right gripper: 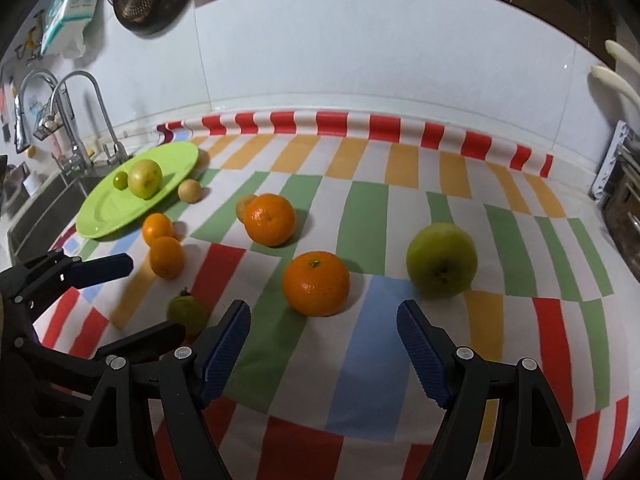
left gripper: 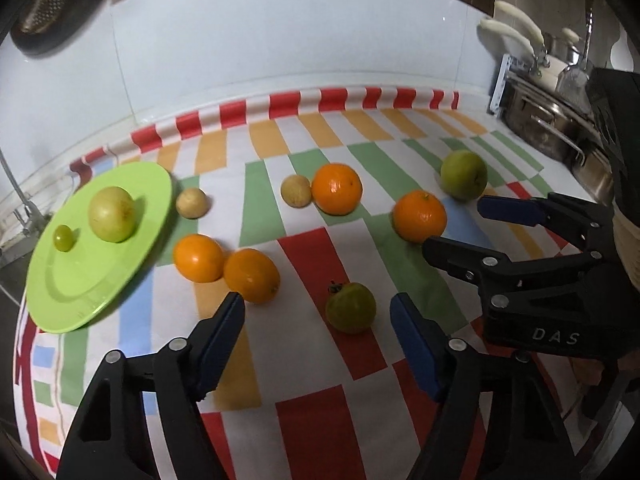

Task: Organize fruits
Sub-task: 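Grasp the dark green tangerine with the left tool while the right grasps an orange tangerine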

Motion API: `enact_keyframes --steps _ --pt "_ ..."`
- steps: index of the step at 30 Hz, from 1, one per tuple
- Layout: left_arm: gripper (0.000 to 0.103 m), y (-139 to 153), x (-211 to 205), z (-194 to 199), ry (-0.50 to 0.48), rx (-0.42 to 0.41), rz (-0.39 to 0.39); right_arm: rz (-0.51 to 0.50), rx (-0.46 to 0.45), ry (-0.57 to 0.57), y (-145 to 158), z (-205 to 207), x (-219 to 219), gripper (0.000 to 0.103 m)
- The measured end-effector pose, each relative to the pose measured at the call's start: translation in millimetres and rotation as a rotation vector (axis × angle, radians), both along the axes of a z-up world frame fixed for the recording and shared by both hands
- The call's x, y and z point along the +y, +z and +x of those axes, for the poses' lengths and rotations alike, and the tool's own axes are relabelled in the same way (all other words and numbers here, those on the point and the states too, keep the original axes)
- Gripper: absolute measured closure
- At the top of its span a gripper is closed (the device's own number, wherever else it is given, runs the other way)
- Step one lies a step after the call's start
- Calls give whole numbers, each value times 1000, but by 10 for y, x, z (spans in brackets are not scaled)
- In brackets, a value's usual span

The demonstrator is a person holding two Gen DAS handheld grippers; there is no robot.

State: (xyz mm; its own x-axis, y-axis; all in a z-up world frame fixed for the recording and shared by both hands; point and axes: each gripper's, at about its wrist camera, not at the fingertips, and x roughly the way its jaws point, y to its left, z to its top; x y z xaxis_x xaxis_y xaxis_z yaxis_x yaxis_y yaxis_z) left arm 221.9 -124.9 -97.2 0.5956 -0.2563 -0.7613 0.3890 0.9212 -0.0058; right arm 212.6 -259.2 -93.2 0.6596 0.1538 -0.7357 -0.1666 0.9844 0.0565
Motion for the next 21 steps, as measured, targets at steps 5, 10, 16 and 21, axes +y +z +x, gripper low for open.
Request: enact_keyframes --steps 5,10,16,21 --pt "44 -82 -50 79 -18 33 -13 11 39 19 -126 145 8 34" --pt "57 -142 -82 142 -31 75 -36 17 49 27 -175 267 23 42" --pt "74 -130 -95 166 -44 74 -43 28 57 32 -186 339 34 54" --pt "75 -87 -61 148 -43 66 -50 19 50 41 -171 316 69 60"
